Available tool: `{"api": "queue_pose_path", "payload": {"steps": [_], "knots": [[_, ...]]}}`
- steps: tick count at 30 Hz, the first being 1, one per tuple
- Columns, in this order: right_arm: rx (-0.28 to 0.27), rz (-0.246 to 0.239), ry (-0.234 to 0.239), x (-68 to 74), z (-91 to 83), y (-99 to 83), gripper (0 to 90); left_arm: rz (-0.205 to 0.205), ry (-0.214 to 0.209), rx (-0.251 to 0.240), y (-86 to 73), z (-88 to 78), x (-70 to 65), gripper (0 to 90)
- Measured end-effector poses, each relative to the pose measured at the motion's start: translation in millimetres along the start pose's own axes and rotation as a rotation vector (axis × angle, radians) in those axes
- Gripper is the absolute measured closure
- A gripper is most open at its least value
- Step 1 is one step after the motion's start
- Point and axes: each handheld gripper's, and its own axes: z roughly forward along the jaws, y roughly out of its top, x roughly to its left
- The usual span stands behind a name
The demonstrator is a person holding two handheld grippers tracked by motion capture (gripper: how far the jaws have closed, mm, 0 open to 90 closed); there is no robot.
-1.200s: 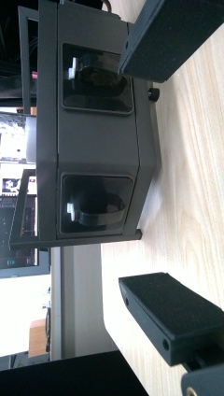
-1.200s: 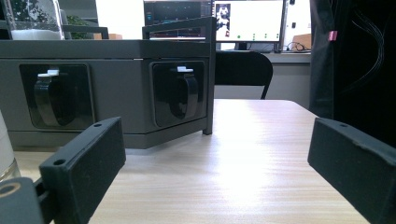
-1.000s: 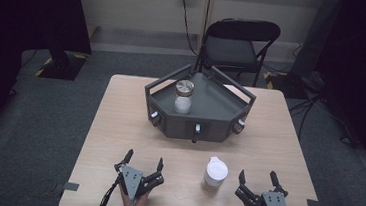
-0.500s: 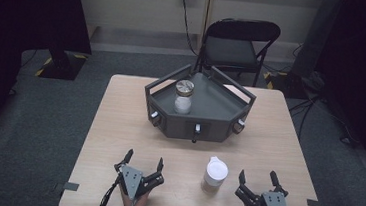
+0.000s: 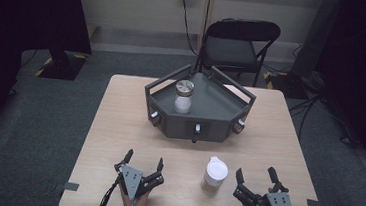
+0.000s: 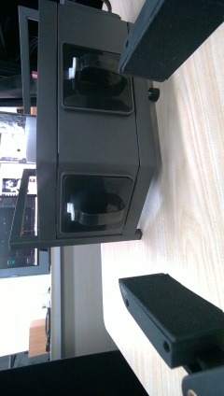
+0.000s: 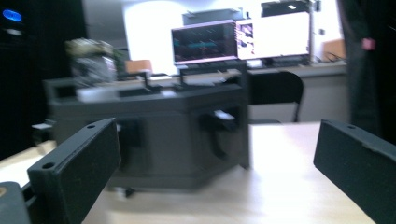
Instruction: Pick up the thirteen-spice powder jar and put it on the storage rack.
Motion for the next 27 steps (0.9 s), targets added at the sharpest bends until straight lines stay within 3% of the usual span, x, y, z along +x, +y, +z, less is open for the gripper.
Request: {"api": "queue_pose_path", "payload": {"steps": [5,9,10,13,17,20,27], "knots": [[-0.024,-0.015,0.113,11.5,2.1,4.8,0.0,-0.003,0.006,0.001,0.1,0.2,-0.8,0.4],[-0.015,-0.039,0.149,21.6,6.0,2.5,0.0,-0.002,0.006,0.001,0.2,0.2,-0.9,0.4],[0.008,-0.045,0.168,27.6,9.0,0.5,0.0,-0.001,0.007,0.0,0.1,0.1,-1.1,0.4],[0.039,-0.03,0.178,38.6,10.1,-5.6,0.0,-0.001,0.006,0.0,0.1,0.1,-1.0,0.4],[0.083,-0.047,0.161,50.6,12.9,-13.3,3.5,0.0,0.006,0.0,0.1,0.0,-1.0,0.2],[0.133,-0.034,0.176,47.1,17.4,-14.0,11.4,0.0,0.006,0.0,0.0,0.0,-1.0,0.2],[0.176,-0.012,0.194,39.8,21.1,-15.5,21.7,0.0,0.006,0.0,0.0,0.0,-1.1,0.1]]}}
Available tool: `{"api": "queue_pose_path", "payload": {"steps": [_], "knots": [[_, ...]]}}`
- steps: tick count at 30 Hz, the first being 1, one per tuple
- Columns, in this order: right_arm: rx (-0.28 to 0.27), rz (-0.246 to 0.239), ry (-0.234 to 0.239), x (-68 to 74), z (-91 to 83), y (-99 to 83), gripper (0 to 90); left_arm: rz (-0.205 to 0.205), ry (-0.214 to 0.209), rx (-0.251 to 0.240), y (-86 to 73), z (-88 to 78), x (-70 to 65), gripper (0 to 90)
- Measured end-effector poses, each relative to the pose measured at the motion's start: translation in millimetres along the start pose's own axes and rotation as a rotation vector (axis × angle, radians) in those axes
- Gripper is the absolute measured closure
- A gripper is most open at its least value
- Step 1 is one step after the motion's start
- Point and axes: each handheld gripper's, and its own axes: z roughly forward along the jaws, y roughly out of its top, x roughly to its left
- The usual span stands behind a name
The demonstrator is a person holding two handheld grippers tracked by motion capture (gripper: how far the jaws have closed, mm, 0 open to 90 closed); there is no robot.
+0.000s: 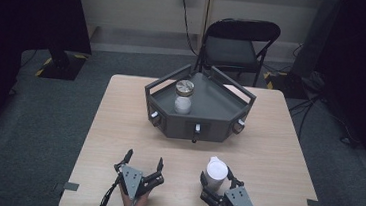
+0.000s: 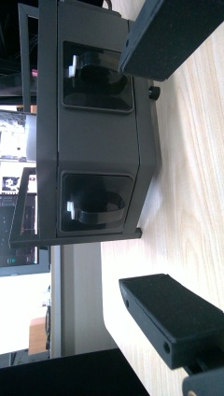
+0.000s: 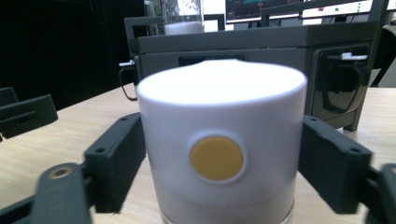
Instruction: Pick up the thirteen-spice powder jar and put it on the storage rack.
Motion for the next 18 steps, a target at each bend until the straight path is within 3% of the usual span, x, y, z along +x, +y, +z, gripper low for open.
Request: {"api": "queue_pose_path", "payload": {"steps": [3,18], "knots": [[0.011,-0.004,-0.003,0.3,0.9,1.3,27.5,0.0,0.0,0.0,0.0,0.0,0.0,0.0],[0.026,-0.042,0.008,-2.9,0.1,6.4,28.8,0.0,0.0,0.0,0.0,0.0,0.0,0.0]]}}
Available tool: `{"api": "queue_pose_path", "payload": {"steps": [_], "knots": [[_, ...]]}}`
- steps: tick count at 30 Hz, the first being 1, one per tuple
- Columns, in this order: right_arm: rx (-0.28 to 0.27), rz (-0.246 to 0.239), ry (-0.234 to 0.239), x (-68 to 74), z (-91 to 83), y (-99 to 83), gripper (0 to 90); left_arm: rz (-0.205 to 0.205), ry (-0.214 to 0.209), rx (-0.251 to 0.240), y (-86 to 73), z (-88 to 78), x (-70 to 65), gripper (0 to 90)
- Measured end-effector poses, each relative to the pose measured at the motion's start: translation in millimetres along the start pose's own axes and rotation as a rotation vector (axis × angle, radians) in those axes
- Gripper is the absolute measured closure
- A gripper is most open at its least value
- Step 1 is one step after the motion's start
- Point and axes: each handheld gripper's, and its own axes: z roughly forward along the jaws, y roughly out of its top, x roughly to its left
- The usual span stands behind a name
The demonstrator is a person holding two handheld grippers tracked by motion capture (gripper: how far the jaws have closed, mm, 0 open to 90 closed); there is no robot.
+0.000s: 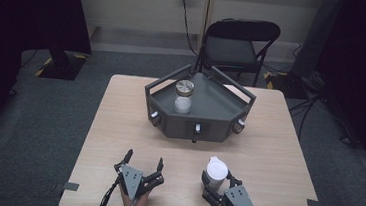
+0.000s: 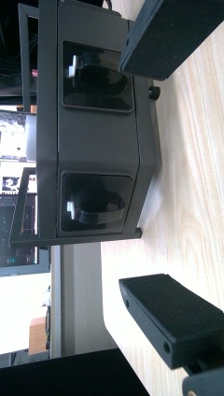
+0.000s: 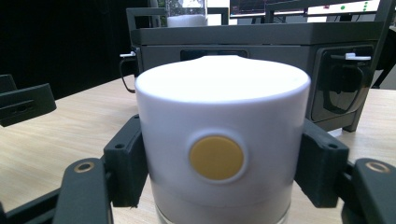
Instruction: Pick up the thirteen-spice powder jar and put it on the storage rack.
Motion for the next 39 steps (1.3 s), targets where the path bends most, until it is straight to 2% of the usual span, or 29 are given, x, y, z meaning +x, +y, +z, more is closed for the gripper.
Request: {"api": "queue_pose_path", "payload": {"steps": [27,39], "knots": [[0.01,-0.015,0.03,-6.4,-3.4,12.7,29.0,0.0,0.0,0.0,0.1,0.0,0.1,0.0],[0.028,-0.013,0.062,-9.9,-1.0,17.8,29.1,0.0,-0.003,0.0,0.0,0.0,0.5,0.0]]}}
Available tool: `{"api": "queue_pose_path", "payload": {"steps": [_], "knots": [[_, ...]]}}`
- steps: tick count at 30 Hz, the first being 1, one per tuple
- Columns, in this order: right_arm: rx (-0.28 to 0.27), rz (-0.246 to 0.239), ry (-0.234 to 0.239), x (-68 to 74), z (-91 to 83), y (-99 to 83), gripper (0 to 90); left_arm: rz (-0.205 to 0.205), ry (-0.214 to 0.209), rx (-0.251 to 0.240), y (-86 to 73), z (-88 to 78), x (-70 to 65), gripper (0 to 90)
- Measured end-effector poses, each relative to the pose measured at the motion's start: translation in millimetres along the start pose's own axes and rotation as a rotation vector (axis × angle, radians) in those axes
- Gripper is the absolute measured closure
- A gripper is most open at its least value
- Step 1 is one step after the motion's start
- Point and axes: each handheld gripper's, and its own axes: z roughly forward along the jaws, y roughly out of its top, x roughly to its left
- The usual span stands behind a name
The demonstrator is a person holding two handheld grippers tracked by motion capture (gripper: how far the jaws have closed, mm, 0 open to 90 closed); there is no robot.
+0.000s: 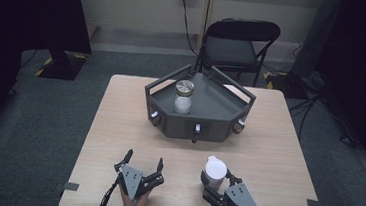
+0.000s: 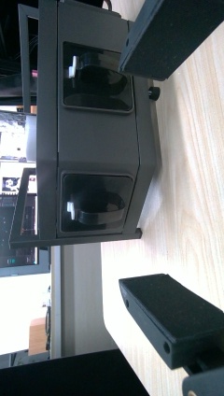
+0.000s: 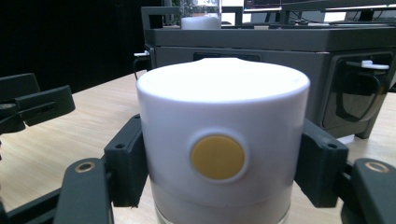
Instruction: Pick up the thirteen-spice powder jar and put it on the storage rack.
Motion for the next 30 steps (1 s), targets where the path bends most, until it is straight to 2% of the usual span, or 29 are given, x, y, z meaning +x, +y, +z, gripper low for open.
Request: {"api": "queue_pose_path", "payload": {"steps": [15,18,30], "knots": [[-0.02,0.003,0.048,-17.4,6.9,23.3,29.1,0.0,-0.001,0.0,0.0,0.0,0.2,0.0],[-0.026,0.011,0.067,-24.9,11.1,31.1,29.1,0.0,-0.001,0.0,0.0,0.0,0.2,0.0],[-0.029,0.016,0.084,-37.7,30.0,49.5,29.1,0.0,-0.003,0.0,0.0,-0.1,0.6,0.0]]}}
